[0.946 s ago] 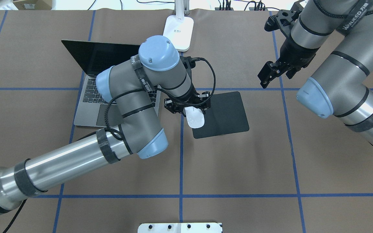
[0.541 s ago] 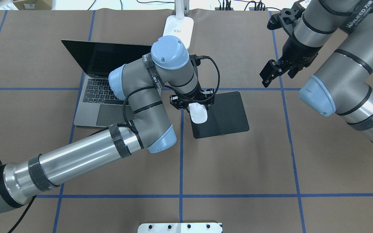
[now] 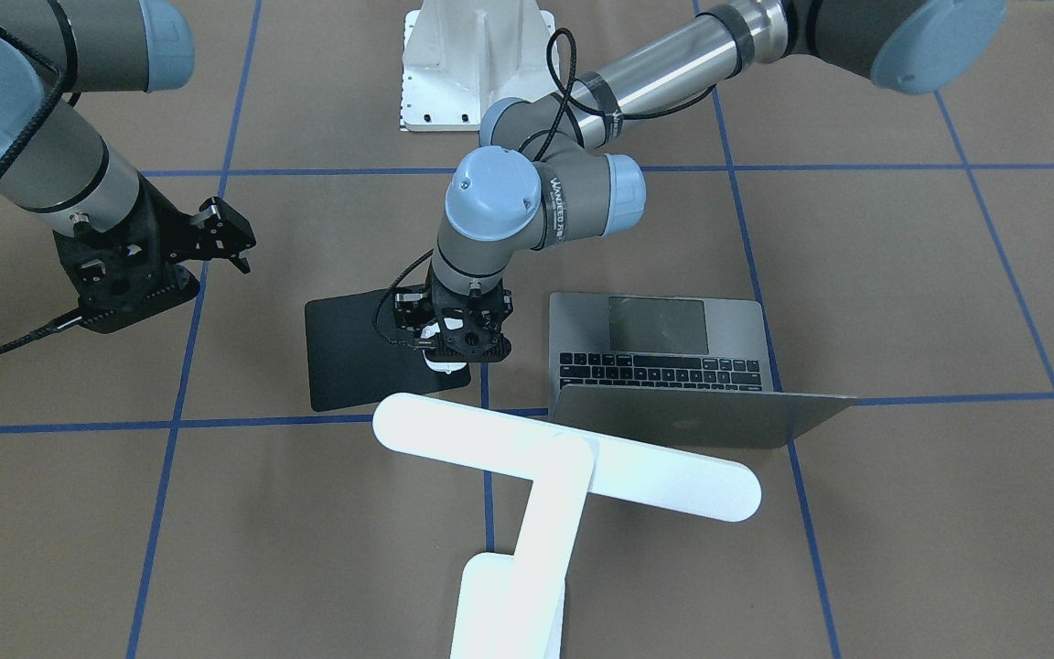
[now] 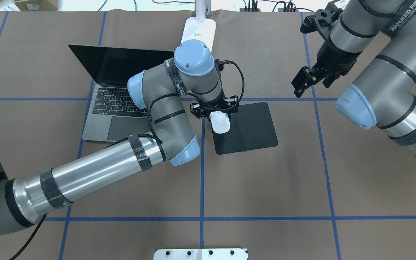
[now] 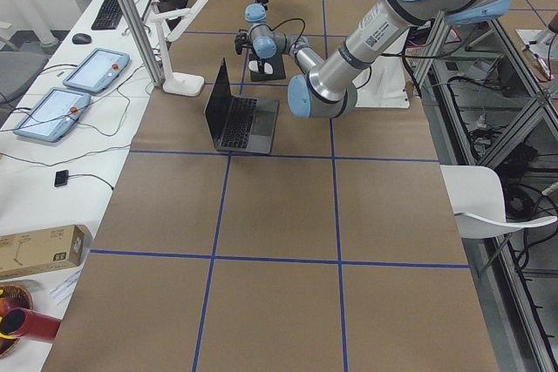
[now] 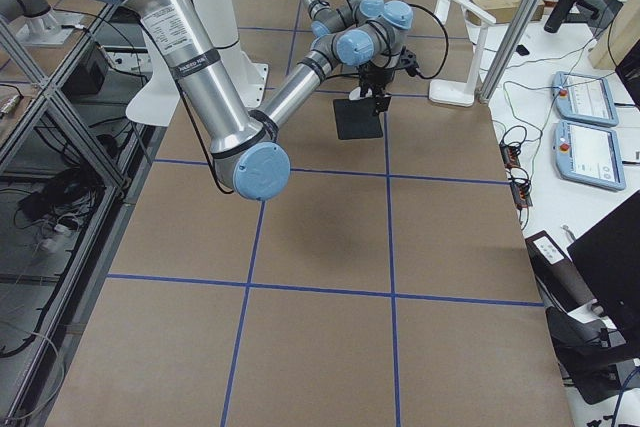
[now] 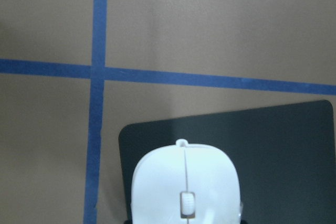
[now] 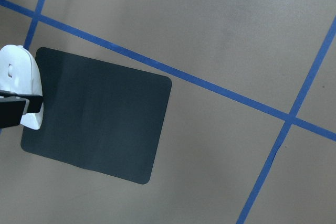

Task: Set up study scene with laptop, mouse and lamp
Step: 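Lower the white mouse onto the mouse pad with the left gripper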

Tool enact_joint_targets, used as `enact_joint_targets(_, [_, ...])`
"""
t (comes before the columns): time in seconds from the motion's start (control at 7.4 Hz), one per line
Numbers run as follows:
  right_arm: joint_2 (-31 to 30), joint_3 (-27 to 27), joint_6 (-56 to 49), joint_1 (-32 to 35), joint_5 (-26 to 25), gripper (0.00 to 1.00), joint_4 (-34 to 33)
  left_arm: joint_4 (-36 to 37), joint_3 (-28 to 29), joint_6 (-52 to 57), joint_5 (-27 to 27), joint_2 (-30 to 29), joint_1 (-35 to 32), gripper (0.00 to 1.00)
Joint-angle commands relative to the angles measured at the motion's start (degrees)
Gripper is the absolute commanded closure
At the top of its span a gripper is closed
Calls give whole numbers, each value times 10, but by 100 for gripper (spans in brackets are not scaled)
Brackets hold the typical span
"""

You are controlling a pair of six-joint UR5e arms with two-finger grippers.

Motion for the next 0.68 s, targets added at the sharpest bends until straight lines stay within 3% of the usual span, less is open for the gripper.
enact_joint_targets(0.0, [-1,0,0,0,0,0,0,-2,12,-2,0,-3,0,34])
enact_joint_targets(0.54, [-3,0,-1,0,0,0,0,-5,12,-8,0,-5,0,31])
